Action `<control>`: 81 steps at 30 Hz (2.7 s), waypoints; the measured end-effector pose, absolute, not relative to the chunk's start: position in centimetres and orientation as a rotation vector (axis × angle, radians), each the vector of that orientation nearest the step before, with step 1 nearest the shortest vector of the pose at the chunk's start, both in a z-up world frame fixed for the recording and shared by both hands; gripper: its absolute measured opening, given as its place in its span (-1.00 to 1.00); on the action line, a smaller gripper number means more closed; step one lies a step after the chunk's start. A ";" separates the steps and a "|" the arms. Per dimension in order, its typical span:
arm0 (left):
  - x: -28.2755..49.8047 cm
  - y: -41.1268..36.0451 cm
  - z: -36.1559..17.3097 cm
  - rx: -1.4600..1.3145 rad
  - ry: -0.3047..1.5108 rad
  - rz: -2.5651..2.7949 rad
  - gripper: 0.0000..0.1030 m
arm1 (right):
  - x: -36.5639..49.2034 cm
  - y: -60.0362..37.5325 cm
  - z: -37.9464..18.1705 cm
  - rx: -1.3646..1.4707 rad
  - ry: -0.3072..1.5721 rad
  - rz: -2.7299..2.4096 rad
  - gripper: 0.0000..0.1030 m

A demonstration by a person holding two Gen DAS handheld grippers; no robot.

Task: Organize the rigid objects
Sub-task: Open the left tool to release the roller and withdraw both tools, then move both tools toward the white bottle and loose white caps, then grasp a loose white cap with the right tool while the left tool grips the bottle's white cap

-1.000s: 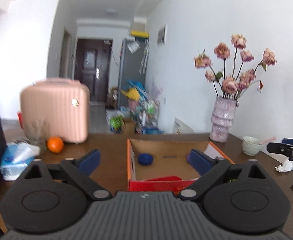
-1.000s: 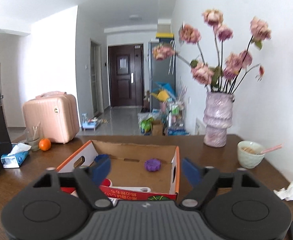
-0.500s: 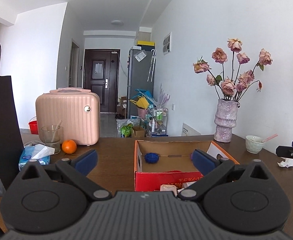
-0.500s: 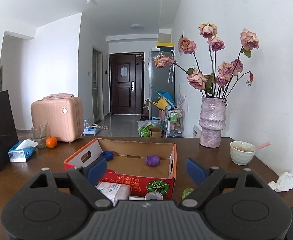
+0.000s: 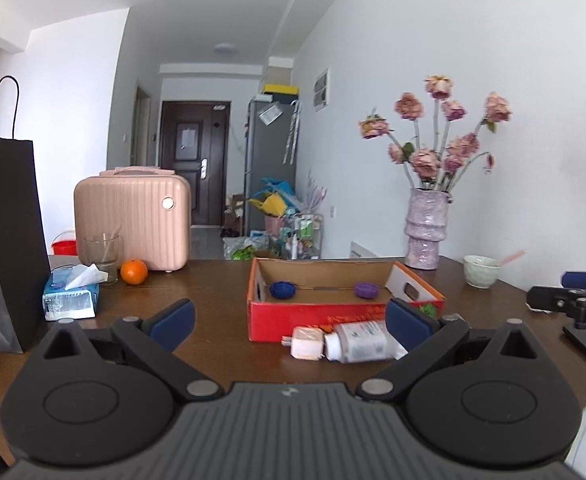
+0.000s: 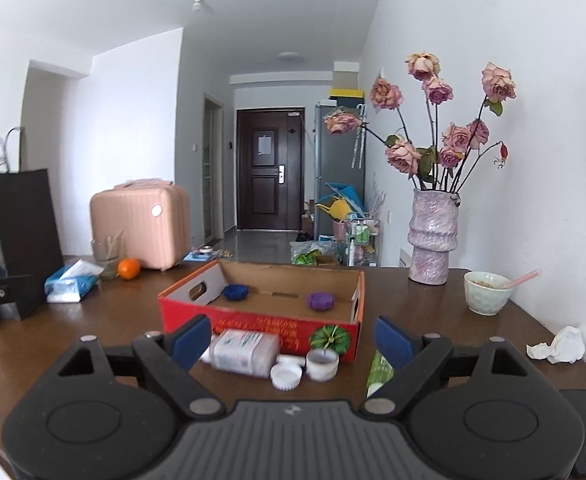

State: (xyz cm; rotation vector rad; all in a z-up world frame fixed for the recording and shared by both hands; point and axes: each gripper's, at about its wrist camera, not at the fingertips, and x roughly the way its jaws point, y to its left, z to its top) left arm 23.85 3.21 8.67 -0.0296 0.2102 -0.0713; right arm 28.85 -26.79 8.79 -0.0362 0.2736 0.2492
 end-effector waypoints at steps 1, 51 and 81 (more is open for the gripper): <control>23.2 3.0 8.2 -0.030 0.211 -0.070 1.00 | 28.2 -26.7 8.5 -0.051 0.270 0.248 0.72; 44.3 -1.2 -1.4 -0.118 0.610 -0.192 0.37 | 40.2 -25.9 -0.8 -0.064 0.555 0.256 0.33; 47.9 0.8 -1.9 -0.291 0.633 -0.284 -0.94 | 48.2 -22.6 -3.6 -0.032 0.661 0.324 -0.28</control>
